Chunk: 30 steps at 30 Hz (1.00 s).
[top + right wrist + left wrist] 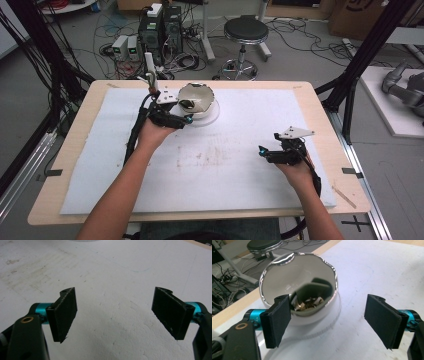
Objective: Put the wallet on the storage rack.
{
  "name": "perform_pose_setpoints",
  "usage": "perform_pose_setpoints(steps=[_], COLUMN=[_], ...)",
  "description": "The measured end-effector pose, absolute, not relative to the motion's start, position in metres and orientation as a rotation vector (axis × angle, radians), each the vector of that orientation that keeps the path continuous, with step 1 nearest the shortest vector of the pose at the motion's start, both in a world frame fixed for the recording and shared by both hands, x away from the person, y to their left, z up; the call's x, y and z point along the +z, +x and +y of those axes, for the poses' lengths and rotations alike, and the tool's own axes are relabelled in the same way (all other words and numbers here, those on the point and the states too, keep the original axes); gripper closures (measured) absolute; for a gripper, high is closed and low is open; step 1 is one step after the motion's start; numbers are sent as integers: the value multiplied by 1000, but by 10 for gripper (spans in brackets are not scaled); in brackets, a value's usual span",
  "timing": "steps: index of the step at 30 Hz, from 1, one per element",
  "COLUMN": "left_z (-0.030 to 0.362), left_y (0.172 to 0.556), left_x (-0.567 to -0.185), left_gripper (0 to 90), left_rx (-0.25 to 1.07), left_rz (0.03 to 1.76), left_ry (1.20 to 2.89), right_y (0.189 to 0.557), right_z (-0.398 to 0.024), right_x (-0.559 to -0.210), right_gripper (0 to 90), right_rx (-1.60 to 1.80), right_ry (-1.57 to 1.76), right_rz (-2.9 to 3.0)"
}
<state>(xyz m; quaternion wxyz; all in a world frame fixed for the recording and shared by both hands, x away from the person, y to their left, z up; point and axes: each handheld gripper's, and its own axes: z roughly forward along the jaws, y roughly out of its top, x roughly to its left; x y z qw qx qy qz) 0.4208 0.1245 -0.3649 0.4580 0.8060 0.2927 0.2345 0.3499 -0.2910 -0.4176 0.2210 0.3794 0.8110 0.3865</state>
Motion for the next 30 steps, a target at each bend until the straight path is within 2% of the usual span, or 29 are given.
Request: perform_pose_setpoints(steps=[30], left_z=[195], left_y=[347], left_x=[-409], left_gripper=[193], left_rx=[423], left_rz=[792], left_ry=[1956], right_y=[353], right_z=[-288], right_x=[-421], right_gripper=[206], right_rx=[1061], right_ry=[1054], right_rz=[2264])
